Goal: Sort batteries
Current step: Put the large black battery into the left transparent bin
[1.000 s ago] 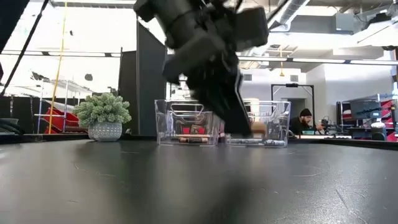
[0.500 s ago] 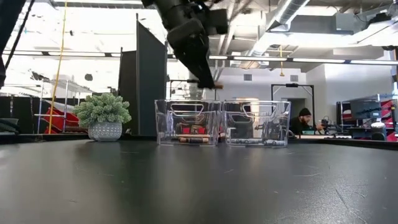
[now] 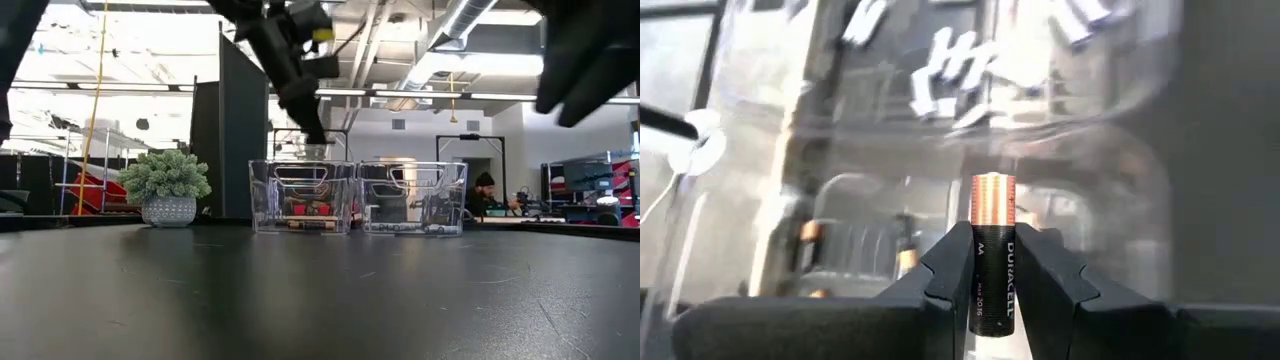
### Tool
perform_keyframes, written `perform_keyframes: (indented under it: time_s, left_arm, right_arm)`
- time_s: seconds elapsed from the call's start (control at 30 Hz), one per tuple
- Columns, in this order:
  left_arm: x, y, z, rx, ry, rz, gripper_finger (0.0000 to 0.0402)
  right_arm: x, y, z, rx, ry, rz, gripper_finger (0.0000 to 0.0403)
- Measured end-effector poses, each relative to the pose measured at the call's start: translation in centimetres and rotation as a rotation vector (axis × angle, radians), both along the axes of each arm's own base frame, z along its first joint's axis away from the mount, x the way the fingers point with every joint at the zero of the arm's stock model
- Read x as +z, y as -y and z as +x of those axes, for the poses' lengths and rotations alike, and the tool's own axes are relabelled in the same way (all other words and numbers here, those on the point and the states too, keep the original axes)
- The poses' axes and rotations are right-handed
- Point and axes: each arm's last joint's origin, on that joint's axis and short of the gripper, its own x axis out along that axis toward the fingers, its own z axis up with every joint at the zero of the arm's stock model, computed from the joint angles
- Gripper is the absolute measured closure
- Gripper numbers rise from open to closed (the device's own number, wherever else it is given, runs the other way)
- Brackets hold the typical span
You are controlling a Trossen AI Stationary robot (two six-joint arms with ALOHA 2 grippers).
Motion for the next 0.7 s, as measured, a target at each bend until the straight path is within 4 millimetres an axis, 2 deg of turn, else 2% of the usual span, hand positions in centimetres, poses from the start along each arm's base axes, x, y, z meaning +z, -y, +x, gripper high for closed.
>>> perform_keyframes:
  time_s: [0.13,0.27,0.5,0.7]
  left_arm:
    - [-1.7,-3.7,-0.3,0.032,-0.02,-0.001,0.034]
    - [-4.9,-6.4,-0.1,0.052,-0.086,-0.012,0.034]
    - [-9.7,-8.7,0.2,0.039,-0.195,-0.032,0.034]
    - [-11.4,-9.7,0.3,0.058,-0.206,-0.041,0.034]
  right_arm:
    - [0.0,0.7,0.9,0.0,0.011,0.002,0.0296]
    - [0.1,1.2,1.3,-0.016,0.018,0.007,0.0296]
    - [0.1,1.6,1.8,-0.035,0.029,0.016,0.0296]
    - [0.1,1.8,2.0,-0.047,0.038,0.024,0.0296]
